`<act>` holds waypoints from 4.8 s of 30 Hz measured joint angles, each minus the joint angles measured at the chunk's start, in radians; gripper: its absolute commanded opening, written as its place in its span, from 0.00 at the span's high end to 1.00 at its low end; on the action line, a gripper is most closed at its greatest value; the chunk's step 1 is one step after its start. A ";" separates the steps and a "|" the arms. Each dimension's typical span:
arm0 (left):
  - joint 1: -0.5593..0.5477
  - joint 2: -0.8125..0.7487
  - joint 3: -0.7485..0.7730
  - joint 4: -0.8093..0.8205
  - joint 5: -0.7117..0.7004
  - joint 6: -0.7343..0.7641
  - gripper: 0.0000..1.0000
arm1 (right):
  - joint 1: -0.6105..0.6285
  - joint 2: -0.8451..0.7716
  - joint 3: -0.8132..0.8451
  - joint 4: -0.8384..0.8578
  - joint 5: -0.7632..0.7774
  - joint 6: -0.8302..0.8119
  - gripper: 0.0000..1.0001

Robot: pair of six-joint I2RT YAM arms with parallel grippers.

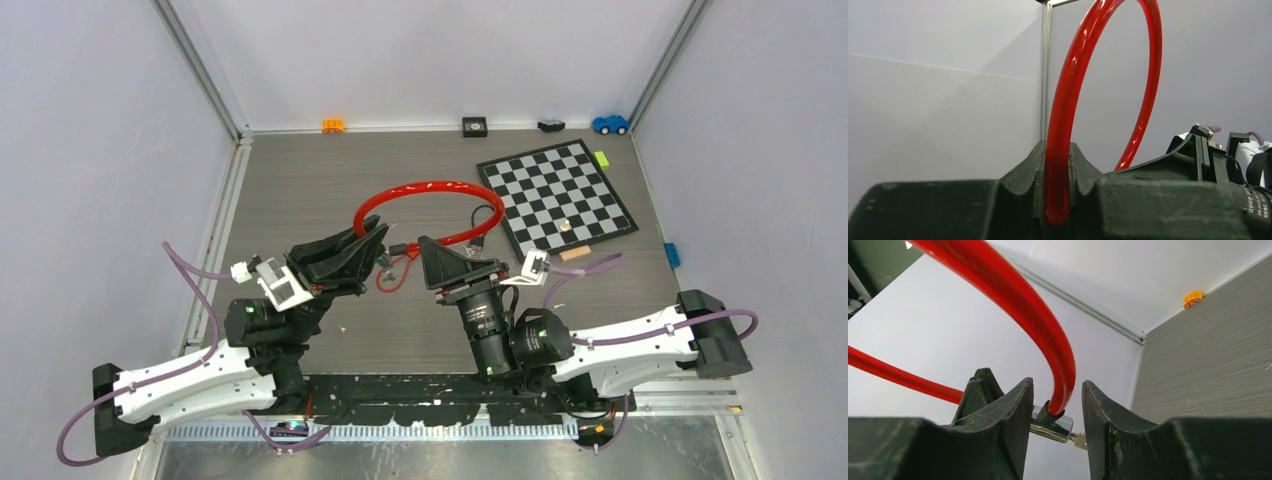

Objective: Lock with the key
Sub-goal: Lock the lock.

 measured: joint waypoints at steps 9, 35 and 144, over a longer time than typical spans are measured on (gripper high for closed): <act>0.000 0.018 0.000 0.023 -0.001 -0.009 1.00 | -0.011 0.019 0.000 0.009 0.014 0.038 0.88; 0.003 0.016 -0.008 0.102 -0.045 -0.019 1.00 | -0.031 0.078 0.060 -0.108 -0.011 0.297 0.95; 0.001 -0.086 -0.030 -0.350 0.134 -0.172 0.46 | -0.050 -0.210 -0.056 -0.437 0.005 0.524 0.99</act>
